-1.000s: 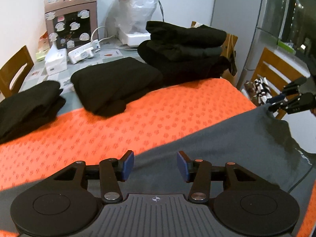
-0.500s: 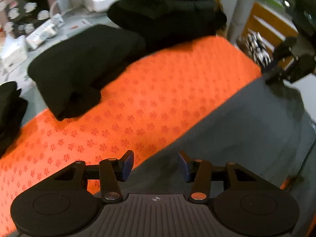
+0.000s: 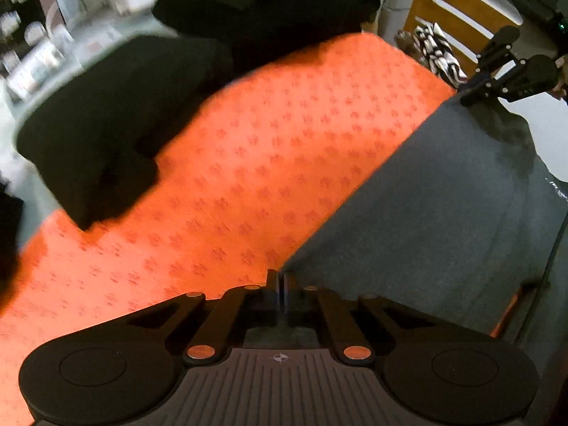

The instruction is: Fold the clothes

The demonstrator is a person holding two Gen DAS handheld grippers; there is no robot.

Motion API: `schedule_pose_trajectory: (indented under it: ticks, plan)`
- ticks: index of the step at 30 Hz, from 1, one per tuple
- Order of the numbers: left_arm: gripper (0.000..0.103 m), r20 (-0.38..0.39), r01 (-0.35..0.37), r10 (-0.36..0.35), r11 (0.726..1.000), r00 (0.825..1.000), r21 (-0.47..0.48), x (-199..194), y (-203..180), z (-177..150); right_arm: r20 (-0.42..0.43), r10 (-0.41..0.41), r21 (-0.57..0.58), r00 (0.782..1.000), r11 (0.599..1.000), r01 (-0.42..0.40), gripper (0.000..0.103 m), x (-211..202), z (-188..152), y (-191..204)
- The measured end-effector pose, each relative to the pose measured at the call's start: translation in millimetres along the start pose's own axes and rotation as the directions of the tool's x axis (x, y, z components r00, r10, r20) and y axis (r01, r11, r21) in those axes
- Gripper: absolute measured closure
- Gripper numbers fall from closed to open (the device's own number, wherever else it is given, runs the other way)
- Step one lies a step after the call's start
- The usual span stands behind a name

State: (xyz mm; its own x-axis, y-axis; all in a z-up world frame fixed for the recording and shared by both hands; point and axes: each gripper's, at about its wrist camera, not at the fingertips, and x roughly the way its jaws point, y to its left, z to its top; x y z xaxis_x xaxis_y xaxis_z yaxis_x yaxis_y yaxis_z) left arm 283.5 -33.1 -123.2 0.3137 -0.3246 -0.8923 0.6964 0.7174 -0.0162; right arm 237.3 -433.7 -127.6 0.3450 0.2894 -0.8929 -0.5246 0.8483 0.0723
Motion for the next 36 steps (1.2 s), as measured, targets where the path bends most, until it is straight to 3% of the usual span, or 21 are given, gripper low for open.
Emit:
schedule_pose_trajectory:
  ticks: [5, 10, 16, 19, 26, 32, 36]
  plan:
    - [0.099, 0.105, -0.089, 0.085, 0.995, 0.991, 0.034, -45.7, -29.3, -9.7, 0.087, -0.058, 0.005, 0.994, 0.998, 0.058, 0.093, -36.5, -0.4, 11.8]
    - [0.099, 0.216, -0.17, 0.148, 0.982, 0.965, 0.087, -95.7, -68.2, -27.2, 0.199, -0.112, -0.006, 0.974, 0.993, 0.115, 0.093, -88.0, -16.3, 34.6]
    - [0.099, 0.34, -0.262, 0.199, 0.954, 0.919, 0.149, -151.8, -123.5, -62.1, 0.294, -0.181, -0.048, 0.939, 0.978, 0.204, 0.093, -144.6, -62.7, 88.3]
    - [0.099, 0.364, -0.272, 0.202, 0.95, 0.909, 0.153, -165.8, -151.7, -93.6, 0.323, -0.212, -0.061, 0.922, 0.968, 0.244, 0.093, -163.1, -93.9, 119.6]
    - [0.099, 0.391, -0.333, 0.221, 0.911, 0.893, 0.245, -160.1, -227.5, -175.1, 0.325, -0.322, -0.138, 0.889, 0.914, 0.381, 0.093, -159.8, -176.4, 199.1]
    - [0.099, 0.365, -0.368, 0.246, 0.876, 0.898, 0.313, -136.9, -277.3, -219.8, 0.313, -0.401, -0.181, 0.861, 0.865, 0.469, 0.093, -133.6, -229.4, 236.8]
    - [0.099, 0.317, -0.397, 0.294, 0.855, 0.902, 0.335, -110.5, -299.3, -235.7, 0.297, -0.387, -0.198, 0.873, 0.87, 0.452, 0.092, -117.1, -252.0, 241.9]
